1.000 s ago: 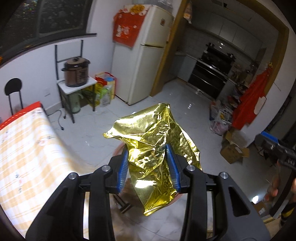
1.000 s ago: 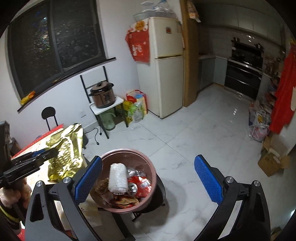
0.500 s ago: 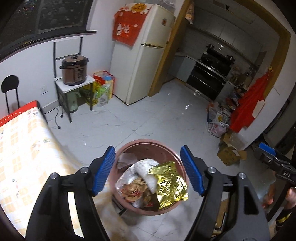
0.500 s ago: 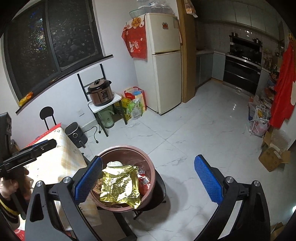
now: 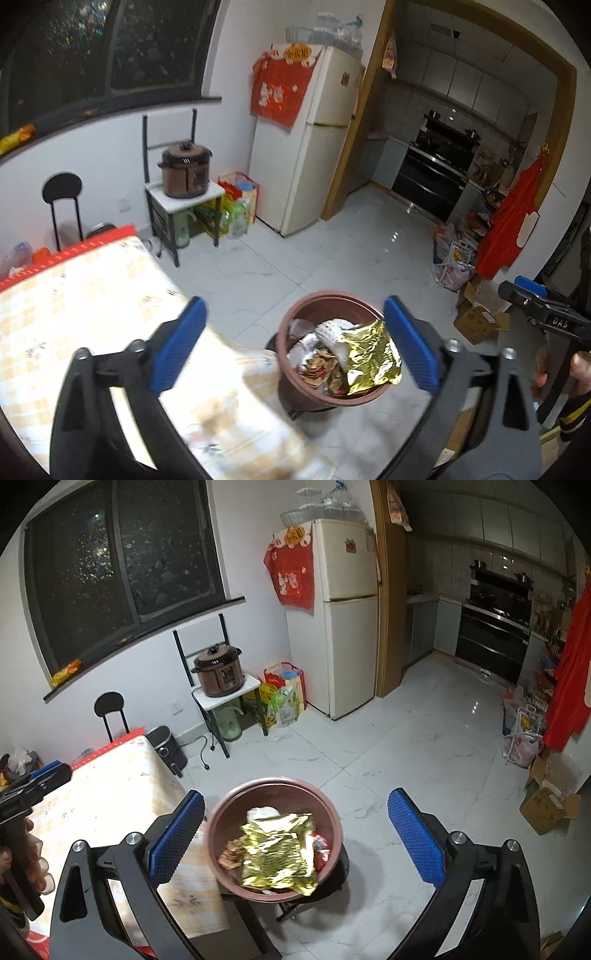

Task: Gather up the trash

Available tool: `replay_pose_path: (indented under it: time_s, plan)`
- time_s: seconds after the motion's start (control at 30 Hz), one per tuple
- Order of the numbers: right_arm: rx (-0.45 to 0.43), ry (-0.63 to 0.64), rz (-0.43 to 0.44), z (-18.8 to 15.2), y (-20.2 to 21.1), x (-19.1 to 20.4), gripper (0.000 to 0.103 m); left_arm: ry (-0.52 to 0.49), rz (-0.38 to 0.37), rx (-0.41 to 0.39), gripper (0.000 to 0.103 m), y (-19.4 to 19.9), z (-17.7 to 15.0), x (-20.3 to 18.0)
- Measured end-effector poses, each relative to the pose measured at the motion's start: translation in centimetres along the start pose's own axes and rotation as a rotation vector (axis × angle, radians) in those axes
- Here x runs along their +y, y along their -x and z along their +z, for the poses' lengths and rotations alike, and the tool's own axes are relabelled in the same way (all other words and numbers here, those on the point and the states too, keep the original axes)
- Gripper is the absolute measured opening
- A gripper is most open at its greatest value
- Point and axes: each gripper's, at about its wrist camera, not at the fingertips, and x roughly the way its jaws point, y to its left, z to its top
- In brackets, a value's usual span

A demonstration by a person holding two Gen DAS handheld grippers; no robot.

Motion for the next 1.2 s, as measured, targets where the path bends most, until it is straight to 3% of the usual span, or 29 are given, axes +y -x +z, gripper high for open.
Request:
replay_pose_path:
  time_s: [0.3,0.63,0.9,1.2]
  plan:
    - [-0.064,0.042,0.003,-0.3,6.2,7.7,0.098,0.005,0.077,-0.103,0.097,11.2,0.5,4.5]
    - [-0.153,0.054,0.048,-2.2,13.1,15.9,0.098,-0.044,0.156,-0.189,0.097,21.9,-1.3,8.7]
    - [-0.167,0.056,0.052,-4.4,16.0,20.9,0.098,-0.122,0.262,-0.245,0.097,27.0,-3.3,10.6]
    - [-0.167,0.038,0.033,-5.9,17.3,23.4,0.098,-0.115,0.208,-0.223,0.097,29.0,-4.8,12.1]
